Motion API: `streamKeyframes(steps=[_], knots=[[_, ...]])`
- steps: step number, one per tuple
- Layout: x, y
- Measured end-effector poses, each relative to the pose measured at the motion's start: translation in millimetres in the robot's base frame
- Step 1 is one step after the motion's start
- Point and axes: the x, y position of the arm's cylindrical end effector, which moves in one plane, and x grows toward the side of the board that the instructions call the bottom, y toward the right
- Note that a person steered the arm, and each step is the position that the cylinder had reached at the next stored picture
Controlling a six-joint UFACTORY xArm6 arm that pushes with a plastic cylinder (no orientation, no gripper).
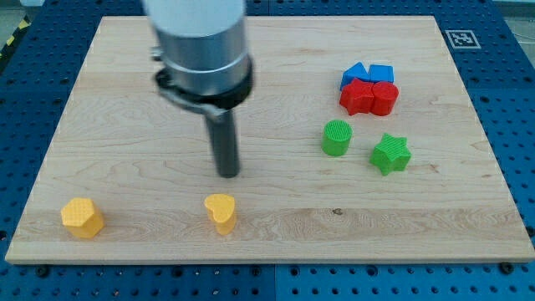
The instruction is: Push the yellow heart close to the yellow hexagon
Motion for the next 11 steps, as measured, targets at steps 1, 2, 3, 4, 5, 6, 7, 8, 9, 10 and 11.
streamKeyframes(steps=[1, 2, 3, 4, 5, 6, 7, 8, 9, 10, 11], knots=[[31, 54], [65, 68], [66, 24], [66, -44], [66, -82], [59, -85], [53, -85], [61, -88], [61, -93], [62, -101], [62, -102]])
